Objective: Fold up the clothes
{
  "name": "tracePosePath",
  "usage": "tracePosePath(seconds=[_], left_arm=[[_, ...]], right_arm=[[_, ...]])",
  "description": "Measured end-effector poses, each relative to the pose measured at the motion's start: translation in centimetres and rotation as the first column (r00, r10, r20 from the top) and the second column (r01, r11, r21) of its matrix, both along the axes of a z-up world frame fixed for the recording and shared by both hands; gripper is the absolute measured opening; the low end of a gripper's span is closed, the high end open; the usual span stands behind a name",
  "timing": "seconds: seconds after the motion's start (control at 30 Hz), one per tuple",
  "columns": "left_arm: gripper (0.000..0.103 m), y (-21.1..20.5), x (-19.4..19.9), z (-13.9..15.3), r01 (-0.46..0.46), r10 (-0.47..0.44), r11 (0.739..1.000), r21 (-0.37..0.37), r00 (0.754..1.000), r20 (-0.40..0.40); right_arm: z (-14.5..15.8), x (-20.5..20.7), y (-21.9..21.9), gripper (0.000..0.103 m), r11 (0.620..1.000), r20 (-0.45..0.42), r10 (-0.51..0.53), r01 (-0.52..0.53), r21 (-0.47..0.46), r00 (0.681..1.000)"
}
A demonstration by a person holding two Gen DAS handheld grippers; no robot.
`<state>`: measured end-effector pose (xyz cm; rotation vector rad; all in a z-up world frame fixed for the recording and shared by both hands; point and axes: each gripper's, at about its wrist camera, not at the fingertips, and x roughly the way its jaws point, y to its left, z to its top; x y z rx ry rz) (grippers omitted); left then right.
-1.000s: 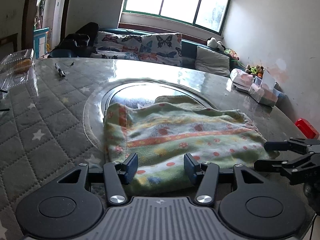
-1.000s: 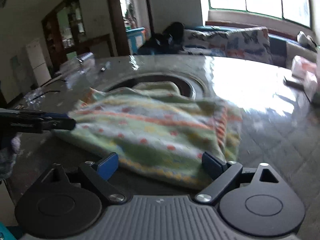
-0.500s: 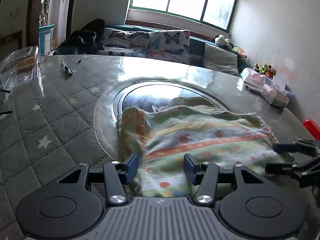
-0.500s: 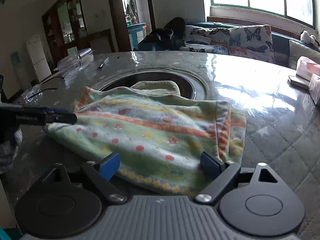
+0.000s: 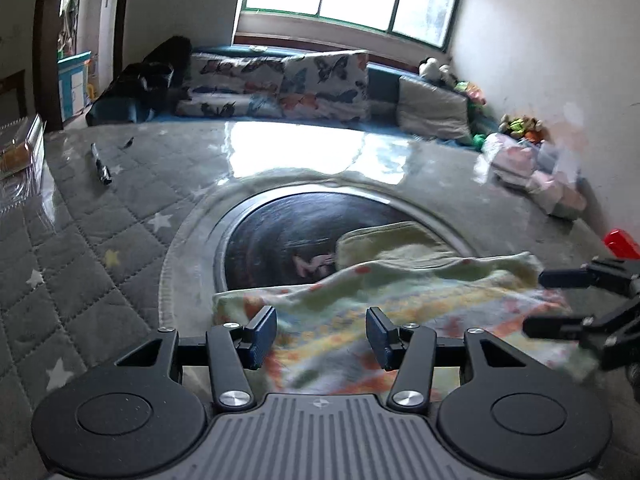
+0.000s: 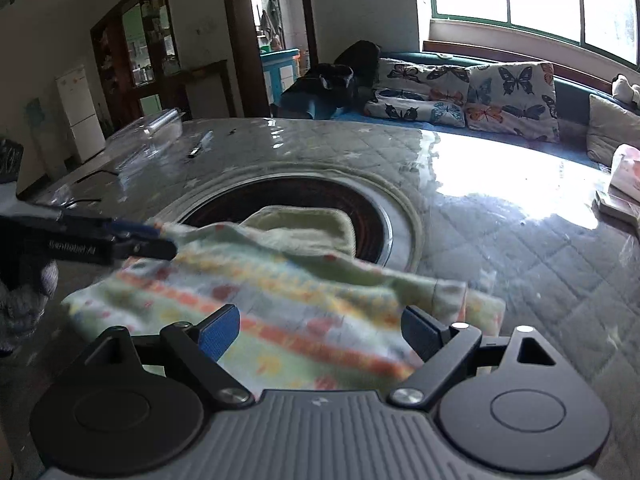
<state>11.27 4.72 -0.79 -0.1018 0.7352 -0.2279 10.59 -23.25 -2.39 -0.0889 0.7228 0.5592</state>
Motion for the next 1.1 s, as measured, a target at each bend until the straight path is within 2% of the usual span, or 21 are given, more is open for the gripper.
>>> tracePosePath(seconds=[0.13,0.23,0.4,0.63,0.83,1.0,1.1], left_arm=[[0.051,1.1,0.4,-0.6,-0.023,0.023,1.0,-0.006,1.0,-0.007],[0.049,1.3,0.4,-0.4,-0.031,0.031,0.999,-0.013,0.999,-0.007],[0.048,0.2,0.5,0.7,-0.011,0.011,1.0,-0.024,1.0,0.019],[0.047,-2.3,1.5,1.0,0.042,-0.041,0.999,-0.034,0.999,0.021],[0.036,-3.8,2.5,0.8,0.076,-0.075,0.996,-0.056,0.997,0.01],[0.035,-4.2,3.8,-0.3,0.047,-0.048,0.998,-0.039,0.999,-0.019],[0.035,-3.7,4.2,-0.7,0.024,-0.026,0.998,-0.052,0.999,-0.038]], right_arm=[[-1.3,1.8,-0.8,0.09,0.999,-0.031,-0.049,0.049,-0.015,0.998],[-1.1,1.9,-1.5,0.09,0.998,-0.037,-0.07,0.07,-0.006,0.997],[-0.1,2.3,-1.3,0.09,0.998,-0.017,-0.06,0.06,0.009,0.998],[-0.9,3.5,-0.6,0.09,0.996,-0.039,-0.087,0.087,-0.016,0.995],[0.1,3.7,0.1,0.089,0.999,-0.031,-0.044,0.045,0.019,0.999],[-1.0,4.7,1.1,0.085,0.999,-0.049,-0.047,0.047,-0.013,0.998],[-0.6,4.6,1.2,0.083,0.998,-0.04,-0.054,0.054,-0.017,0.998]])
